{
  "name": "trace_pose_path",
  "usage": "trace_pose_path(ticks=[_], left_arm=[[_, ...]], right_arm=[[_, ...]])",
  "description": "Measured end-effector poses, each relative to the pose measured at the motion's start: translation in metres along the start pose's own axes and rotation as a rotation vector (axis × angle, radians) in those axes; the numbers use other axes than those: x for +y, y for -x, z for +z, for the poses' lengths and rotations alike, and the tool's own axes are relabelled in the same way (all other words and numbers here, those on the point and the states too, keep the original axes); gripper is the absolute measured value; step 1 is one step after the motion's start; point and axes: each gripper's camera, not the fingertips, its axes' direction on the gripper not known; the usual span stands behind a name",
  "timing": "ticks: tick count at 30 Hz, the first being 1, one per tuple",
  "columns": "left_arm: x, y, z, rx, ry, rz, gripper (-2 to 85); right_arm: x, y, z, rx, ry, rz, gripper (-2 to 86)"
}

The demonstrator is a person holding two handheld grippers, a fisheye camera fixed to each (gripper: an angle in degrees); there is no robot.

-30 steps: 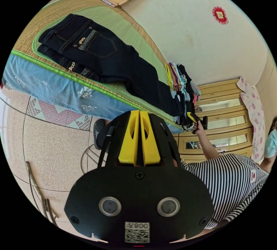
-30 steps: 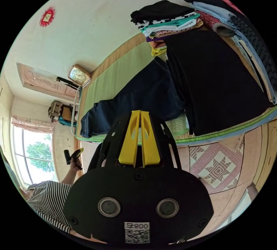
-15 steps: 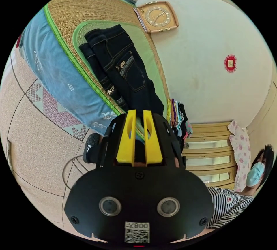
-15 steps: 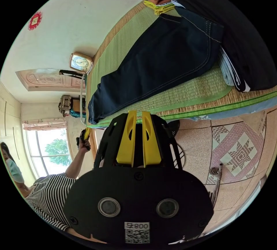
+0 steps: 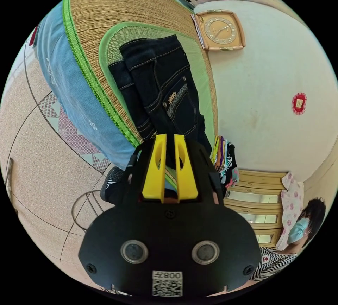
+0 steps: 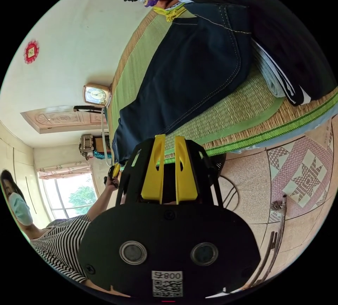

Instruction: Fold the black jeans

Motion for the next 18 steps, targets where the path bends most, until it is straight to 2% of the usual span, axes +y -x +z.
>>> trace_pose_path(ticks=[9,18], left_arm=[[-0.009,-0.004,0.010,0.064,-0.037,0.002,0.7],[-0.013,-0.014,0.023,-0.061,0.026,0.025,3.7]], right_arm=[[-0.019,-0.033,0.003,0.004,-0.127,0.134,7.1],[-0.027,-0.054,0.009,0.019,-0.162,0.217,7.7]])
